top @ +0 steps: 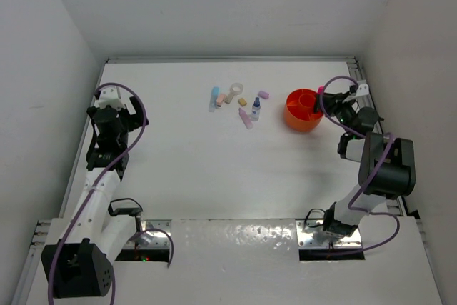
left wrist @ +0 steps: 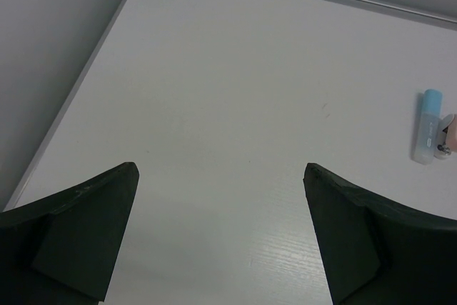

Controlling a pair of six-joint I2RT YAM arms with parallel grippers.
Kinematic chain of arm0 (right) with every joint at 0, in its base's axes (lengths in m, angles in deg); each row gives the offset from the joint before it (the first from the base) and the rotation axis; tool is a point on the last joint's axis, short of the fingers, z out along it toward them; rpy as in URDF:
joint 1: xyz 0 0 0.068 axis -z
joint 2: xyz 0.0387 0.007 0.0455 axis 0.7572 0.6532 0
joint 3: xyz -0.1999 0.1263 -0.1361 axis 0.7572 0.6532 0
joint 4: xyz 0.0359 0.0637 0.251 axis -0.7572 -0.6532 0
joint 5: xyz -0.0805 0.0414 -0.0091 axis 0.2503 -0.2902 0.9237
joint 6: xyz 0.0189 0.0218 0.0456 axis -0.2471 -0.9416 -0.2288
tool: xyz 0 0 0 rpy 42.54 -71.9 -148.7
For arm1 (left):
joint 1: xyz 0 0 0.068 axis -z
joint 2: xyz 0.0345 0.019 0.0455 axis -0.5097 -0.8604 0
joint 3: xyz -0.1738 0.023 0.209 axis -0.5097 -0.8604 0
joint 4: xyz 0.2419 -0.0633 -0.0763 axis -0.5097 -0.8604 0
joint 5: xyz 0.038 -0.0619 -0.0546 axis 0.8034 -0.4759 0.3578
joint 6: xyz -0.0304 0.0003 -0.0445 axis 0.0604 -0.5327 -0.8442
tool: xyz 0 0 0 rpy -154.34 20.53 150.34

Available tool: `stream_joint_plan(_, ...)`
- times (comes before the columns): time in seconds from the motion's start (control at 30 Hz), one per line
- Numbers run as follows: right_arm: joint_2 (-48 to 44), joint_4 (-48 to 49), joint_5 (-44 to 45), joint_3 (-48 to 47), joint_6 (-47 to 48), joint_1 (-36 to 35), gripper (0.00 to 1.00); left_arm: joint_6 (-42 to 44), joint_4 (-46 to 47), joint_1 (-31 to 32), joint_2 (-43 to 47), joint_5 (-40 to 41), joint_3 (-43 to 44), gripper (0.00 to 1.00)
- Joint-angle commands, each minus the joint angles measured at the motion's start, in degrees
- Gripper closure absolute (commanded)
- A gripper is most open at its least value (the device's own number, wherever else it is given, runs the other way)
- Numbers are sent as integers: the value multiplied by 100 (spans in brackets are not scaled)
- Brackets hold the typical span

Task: Sort the stationery into containers
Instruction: Place the pen in the storage box.

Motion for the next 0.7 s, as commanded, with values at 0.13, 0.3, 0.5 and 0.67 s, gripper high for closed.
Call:
stream_joint_plan(0.13, 141, 994, -200, 185, -46, 60, 100, 87, 172, -104, 74, -2, 268, 1)
stream_joint_plan(0.3, 212, 1100, -173, 317, -37, 95, 92, 78, 172, -113, 56, -19, 294, 1)
stream_joint_plan(0.5, -34, 986, -165, 378, -55, 131, 46, 87, 172, -113, 83, -37, 259, 1)
stream_joint_plan(0.67, -438, 767, -182, 387, 7, 139, 30, 114, 215, -113, 100, -98, 233, 1)
